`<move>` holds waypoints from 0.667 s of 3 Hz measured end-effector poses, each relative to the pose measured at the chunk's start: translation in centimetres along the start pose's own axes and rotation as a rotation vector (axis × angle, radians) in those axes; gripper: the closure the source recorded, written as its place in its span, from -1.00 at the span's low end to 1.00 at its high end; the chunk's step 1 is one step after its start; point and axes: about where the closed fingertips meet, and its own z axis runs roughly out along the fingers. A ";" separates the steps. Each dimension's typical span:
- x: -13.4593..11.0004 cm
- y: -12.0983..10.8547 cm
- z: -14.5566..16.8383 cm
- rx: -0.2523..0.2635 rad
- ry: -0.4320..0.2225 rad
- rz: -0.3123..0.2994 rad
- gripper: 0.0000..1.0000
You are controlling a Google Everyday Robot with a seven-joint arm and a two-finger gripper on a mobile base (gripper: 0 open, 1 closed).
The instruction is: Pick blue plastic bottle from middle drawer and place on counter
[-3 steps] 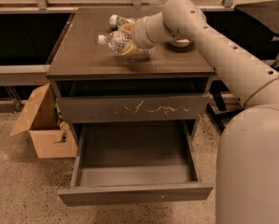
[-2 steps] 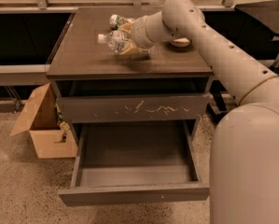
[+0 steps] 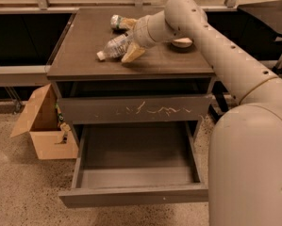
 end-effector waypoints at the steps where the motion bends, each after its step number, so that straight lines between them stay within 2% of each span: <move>1: 0.0 0.0 0.0 0.000 0.000 0.000 -1.00; 2: 0.2 -0.1 -0.3 0.010 0.001 0.007 -1.00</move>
Offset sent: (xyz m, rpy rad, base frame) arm 0.0005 -0.0139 0.0088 0.0194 -0.0138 -0.0324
